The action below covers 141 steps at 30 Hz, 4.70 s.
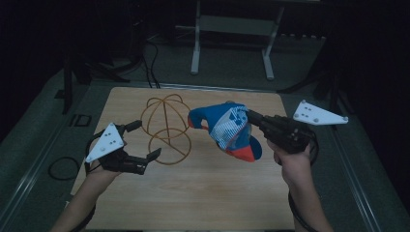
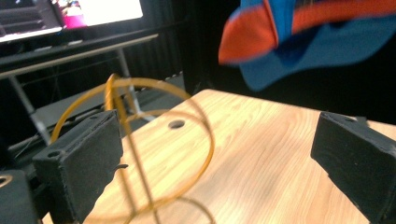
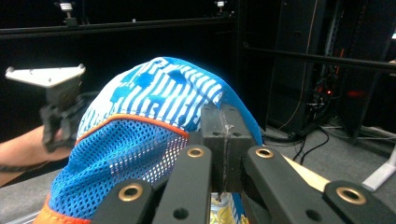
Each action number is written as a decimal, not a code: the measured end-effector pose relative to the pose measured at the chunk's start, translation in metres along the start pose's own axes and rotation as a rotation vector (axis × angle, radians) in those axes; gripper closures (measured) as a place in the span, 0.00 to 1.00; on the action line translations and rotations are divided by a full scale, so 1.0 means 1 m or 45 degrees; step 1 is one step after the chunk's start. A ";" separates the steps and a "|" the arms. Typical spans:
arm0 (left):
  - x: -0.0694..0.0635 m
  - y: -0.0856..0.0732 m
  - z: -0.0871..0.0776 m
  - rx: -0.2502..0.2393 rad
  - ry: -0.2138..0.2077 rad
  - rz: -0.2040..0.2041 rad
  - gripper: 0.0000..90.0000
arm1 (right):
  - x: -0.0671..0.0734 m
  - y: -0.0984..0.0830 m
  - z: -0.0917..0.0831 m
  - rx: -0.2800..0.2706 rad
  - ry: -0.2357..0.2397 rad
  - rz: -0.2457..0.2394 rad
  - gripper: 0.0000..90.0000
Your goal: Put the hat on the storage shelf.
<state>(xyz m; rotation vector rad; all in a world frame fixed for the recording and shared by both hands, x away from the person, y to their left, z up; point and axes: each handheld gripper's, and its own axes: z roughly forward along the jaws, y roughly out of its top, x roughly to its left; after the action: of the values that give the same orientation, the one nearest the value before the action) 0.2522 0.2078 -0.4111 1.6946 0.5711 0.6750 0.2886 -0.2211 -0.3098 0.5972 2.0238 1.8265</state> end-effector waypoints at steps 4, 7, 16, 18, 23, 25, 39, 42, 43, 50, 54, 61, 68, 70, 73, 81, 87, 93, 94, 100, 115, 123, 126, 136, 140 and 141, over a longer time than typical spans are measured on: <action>0.000 -0.021 -0.011 0.021 0.066 -0.031 0.03 | -0.002 0.011 0.015 -0.010 0.004 0.002 1.00; -0.003 -0.038 -0.017 0.033 0.130 -0.052 0.03 | -0.003 0.019 0.028 -0.008 0.002 -0.008 1.00; -0.010 -0.091 -0.023 0.091 0.278 -0.159 0.03 | -0.006 0.034 0.076 -0.002 -0.003 -0.020 1.00; -0.013 -0.102 -0.023 0.116 0.280 -0.174 0.03 | -0.008 0.037 0.087 0.000 -0.016 -0.019 1.00; -0.018 -0.120 -0.025 0.108 0.304 -0.209 0.03 | -0.007 0.043 0.119 0.030 -0.022 -0.013 1.00; -0.020 -0.123 -0.027 0.096 0.324 -0.209 0.03 | -0.002 0.046 0.134 0.056 -0.046 -0.051 1.00; -0.018 -0.131 -0.035 0.072 0.343 -0.227 0.04 | 0.044 0.032 0.217 0.186 0.074 -0.109 1.00; -0.017 -0.131 -0.036 0.068 0.348 -0.239 0.04 | 0.048 0.026 0.224 0.211 0.098 -0.113 1.00; -0.016 -0.131 -0.037 0.067 0.347 -0.241 0.04 | 0.048 0.024 0.226 0.224 0.111 -0.106 1.00; -0.014 -0.134 -0.036 0.075 0.335 -0.263 0.04 | 0.043 0.005 0.234 0.273 0.169 -0.036 1.00; -0.014 -0.135 -0.034 0.079 0.327 -0.275 0.04 | 0.044 -0.004 0.235 0.291 0.191 -0.021 1.00; -0.013 -0.135 -0.036 0.071 0.330 -0.284 0.04 | 0.044 -0.018 0.233 0.324 0.204 -0.008 1.00; -0.012 -0.137 -0.037 0.069 0.327 -0.297 0.04 | 0.043 -0.027 0.223 0.326 0.201 0.002 1.00; -0.012 -0.137 -0.037 0.066 0.322 -0.302 0.04 | 0.044 -0.029 0.221 0.328 0.205 -0.004 1.00; -0.012 -0.137 -0.036 0.067 0.324 -0.302 0.05 | 0.043 -0.030 0.219 0.334 0.199 -0.009 1.00; -0.012 -0.138 -0.036 0.065 0.321 -0.304 0.05 | 0.050 -0.035 0.223 0.360 0.212 -0.031 0.99; -0.011 -0.139 -0.036 0.066 0.322 -0.307 0.05 | 0.047 -0.037 0.221 0.335 0.194 -0.015 0.83; -0.011 -0.140 -0.035 0.070 0.320 -0.308 0.05 | 0.046 -0.034 0.217 0.321 0.178 -0.030 0.81; -0.011 -0.140 -0.035 0.067 0.317 -0.314 0.05 | 0.046 -0.034 0.217 0.323 0.183 -0.032 0.81; -0.011 -0.141 -0.035 0.073 0.319 -0.317 0.05 | 0.050 -0.036 0.217 0.344 0.213 -0.045 0.82; -0.011 -0.142 -0.035 0.076 0.317 -0.319 0.05 | 0.051 -0.043 0.208 0.351 0.233 -0.057 0.68; -0.011 -0.142 -0.034 0.082 0.314 -0.315 0.05 | 0.046 -0.049 0.195 0.339 0.254 -0.064 0.39; -0.012 -0.142 -0.033 0.085 0.312 -0.312 0.04 | 0.043 -0.051 0.190 0.313 0.281 -0.046 0.30; -0.012 -0.143 -0.033 0.087 0.313 -0.310 0.05 | 0.045 -0.066 0.177 0.290 0.367 -0.054 0.15; -0.012 -0.144 -0.032 0.091 0.315 -0.308 0.05 | 0.043 -0.071 0.171 0.278 0.362 -0.063 0.16; -0.012 -0.144 -0.032 0.091 0.315 -0.309 0.05 | 0.042 -0.073 0.169 0.277 0.363 -0.066 0.16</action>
<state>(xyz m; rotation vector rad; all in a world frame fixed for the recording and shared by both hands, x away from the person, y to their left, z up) 0.2183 0.2532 -0.5483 1.5836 0.9693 0.6986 0.3352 -0.0613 -0.3998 0.3517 2.4222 1.7569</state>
